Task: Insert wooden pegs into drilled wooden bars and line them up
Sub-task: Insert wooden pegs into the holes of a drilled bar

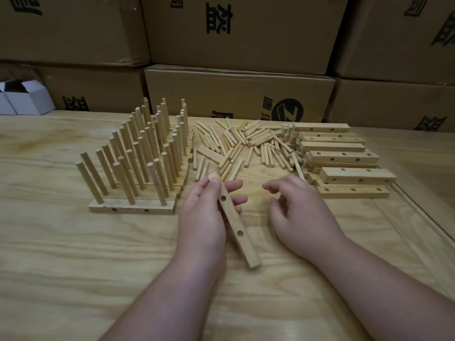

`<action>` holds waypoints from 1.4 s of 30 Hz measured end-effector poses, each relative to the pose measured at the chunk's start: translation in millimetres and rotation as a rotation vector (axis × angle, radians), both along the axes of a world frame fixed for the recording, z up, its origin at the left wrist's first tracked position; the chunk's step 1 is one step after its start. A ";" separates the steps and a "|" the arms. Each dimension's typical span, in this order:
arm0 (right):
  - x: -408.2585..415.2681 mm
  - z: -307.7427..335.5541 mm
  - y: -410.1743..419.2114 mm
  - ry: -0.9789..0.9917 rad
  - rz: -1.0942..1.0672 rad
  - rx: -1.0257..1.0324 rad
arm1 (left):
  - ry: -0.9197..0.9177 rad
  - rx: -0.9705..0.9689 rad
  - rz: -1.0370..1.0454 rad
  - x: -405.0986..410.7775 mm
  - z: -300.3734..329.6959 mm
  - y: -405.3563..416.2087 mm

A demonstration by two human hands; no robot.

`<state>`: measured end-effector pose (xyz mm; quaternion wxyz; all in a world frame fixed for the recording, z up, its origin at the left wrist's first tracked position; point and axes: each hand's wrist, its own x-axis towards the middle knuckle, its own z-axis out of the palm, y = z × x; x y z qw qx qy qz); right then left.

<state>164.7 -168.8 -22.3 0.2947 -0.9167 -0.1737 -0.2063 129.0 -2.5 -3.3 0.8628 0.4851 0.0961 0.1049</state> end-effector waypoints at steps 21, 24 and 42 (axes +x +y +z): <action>76.5 31.9 69.5 0.060 0.341 -0.681 | 0.085 -0.251 0.081 7.7 -0.5 10.2; 69.8 32.1 58.1 -0.022 0.313 -0.727 | 0.111 -0.285 0.066 9.0 0.0 10.8; -24.9 6.3 -0.4 -0.016 -0.160 -0.233 | 0.125 -0.171 -0.024 4.4 1.7 9.0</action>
